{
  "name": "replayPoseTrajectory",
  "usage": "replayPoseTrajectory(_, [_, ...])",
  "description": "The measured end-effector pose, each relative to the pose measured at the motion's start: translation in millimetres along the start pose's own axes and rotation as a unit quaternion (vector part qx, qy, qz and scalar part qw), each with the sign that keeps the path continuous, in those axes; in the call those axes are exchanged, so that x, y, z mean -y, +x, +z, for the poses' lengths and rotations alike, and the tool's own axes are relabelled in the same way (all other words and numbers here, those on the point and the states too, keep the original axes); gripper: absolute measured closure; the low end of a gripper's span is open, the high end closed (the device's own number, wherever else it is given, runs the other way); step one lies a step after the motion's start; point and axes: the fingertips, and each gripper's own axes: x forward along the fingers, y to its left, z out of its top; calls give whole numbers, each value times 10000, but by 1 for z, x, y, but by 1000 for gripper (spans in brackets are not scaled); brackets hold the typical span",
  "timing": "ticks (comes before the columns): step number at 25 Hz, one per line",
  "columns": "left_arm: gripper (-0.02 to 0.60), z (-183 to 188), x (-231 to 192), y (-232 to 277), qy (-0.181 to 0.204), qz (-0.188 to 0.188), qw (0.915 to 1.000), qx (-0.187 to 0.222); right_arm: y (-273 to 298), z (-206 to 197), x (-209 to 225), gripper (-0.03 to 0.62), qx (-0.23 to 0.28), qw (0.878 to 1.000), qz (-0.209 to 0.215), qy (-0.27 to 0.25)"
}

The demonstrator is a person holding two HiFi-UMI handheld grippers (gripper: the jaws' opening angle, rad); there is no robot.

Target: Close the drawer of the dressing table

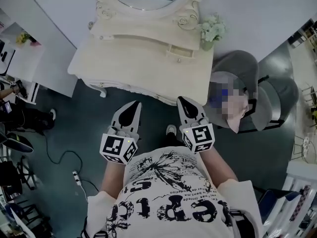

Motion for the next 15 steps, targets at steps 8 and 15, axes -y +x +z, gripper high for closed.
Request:
replayPoseTrajectory(8, [561,21,-18,108,-31,84,9999,118,64,24,84,577,48,9999,80,-50])
replayPoseTrajectory(15, [561,17,-33,172,-99,-114,9999,9,104,25,128,577,-43,9999,-90,-8])
